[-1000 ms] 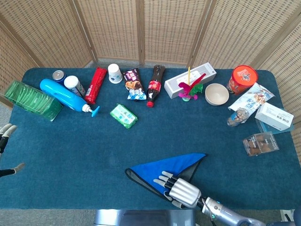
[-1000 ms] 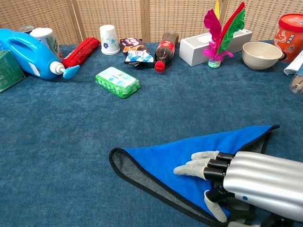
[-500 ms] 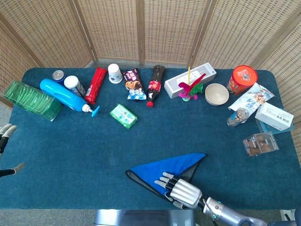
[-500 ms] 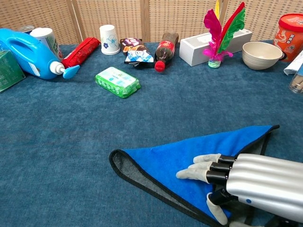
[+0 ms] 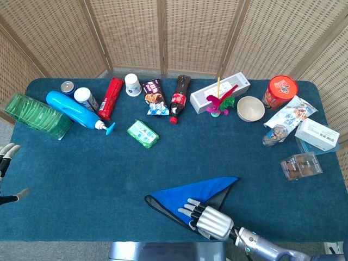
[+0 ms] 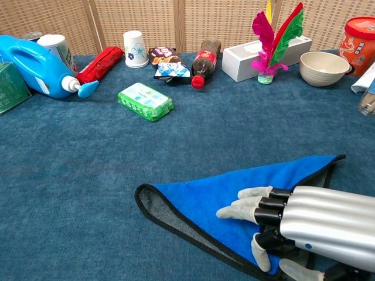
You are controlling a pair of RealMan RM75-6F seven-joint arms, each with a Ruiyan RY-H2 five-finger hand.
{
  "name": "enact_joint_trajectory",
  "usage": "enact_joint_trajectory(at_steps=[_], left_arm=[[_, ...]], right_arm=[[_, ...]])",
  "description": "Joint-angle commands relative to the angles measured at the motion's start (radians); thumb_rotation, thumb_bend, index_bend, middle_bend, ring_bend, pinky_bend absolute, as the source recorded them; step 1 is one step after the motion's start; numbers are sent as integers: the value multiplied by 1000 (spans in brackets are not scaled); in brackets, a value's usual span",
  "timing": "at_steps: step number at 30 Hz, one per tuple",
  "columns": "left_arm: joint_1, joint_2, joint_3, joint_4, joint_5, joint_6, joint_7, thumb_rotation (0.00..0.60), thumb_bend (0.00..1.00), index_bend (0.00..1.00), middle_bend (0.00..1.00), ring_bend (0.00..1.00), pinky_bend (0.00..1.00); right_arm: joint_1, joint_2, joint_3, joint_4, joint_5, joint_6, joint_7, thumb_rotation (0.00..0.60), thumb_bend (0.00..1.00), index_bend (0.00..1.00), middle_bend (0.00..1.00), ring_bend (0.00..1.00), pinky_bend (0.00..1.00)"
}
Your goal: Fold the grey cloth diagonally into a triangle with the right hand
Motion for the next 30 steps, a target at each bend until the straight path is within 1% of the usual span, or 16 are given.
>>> enact_joint_trajectory(at_steps=[1, 9, 12, 16, 20, 23, 26, 30], left_arm=[[0, 0, 0, 0, 0, 0, -1, 600, 218, 56, 0, 0, 0], [1, 2, 1, 1, 3, 1, -6, 600, 218, 56, 0, 0, 0], [1, 2, 1, 1, 3, 1, -8, 600, 218, 56, 0, 0, 0], [0, 2, 1, 1, 4, 0, -7, 600, 217, 56, 0, 0, 0], [0, 1, 2, 0, 4, -1, -5, 600, 218, 56, 0, 0, 0], [0, 0, 2, 0, 4, -2, -3, 600, 217, 56, 0, 0, 0], [-1, 0, 2, -1, 4, -2, 0, 600, 217, 56, 0, 0, 0], [-1, 0, 3, -1, 5, -2, -1, 600, 216, 56, 0, 0, 0]], right_arm=[[0, 5, 3, -8, 0, 2, -8, 600, 610, 440, 0, 0, 0], [-1, 23, 1, -35, 3, -8, -25, 600, 621, 430, 0, 0, 0], [5, 31, -4, -42, -1, -17, -21, 592, 602, 371, 0, 0, 0], [9, 35, -6, -42, -5, -24, -23, 522, 510, 287, 0, 0, 0], [13, 39, -6, -42, -9, -27, -24, 456, 320, 221, 0, 0, 0], [15, 43, -6, -44, -11, -27, -22, 403, 234, 203, 0, 0, 0], [17, 47, -4, -46, -11, -29, -23, 349, 212, 179, 0, 0, 0], [20, 50, -3, -47, -13, -30, -24, 338, 214, 177, 0, 0, 0]])
